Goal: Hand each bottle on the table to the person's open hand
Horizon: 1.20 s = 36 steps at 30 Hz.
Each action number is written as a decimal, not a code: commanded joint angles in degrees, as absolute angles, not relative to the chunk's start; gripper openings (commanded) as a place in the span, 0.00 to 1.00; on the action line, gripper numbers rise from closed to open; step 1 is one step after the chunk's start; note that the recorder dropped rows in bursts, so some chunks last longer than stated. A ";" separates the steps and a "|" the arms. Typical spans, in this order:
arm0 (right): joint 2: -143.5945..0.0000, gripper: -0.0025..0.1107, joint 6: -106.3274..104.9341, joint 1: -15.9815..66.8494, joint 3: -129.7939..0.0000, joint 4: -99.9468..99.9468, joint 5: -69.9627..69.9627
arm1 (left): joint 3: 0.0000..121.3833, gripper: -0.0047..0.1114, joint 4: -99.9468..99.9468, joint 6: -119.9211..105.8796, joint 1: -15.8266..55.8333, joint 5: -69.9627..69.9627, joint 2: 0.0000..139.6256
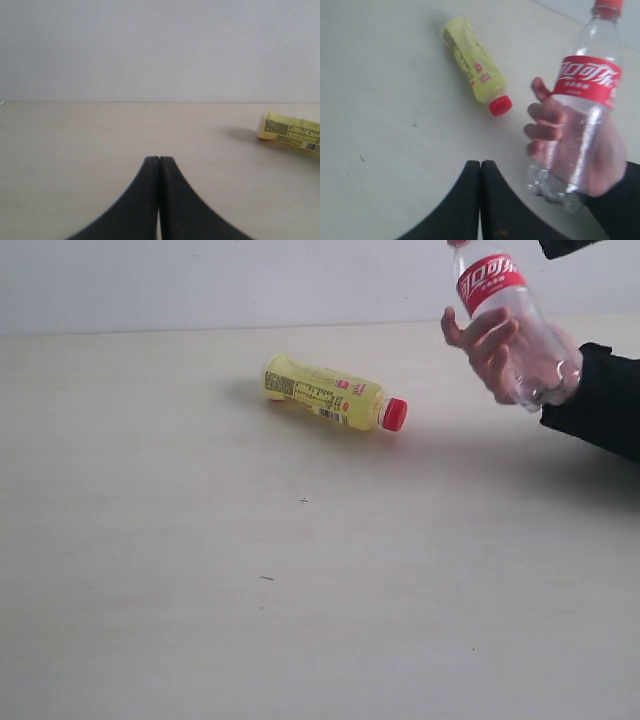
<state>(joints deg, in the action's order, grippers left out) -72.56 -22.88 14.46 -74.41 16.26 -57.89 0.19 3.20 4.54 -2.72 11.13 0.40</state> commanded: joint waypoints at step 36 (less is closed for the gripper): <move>-2.66 0.02 -31.59 14.34 -25.01 29.74 -22.41 | 0.00 0.04 2.86 4.71 -2.89 11.12 0.00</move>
<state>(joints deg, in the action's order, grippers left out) -4.05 -31.48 14.46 -25.38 29.51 -20.77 0.19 3.20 4.54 -2.72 11.13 0.40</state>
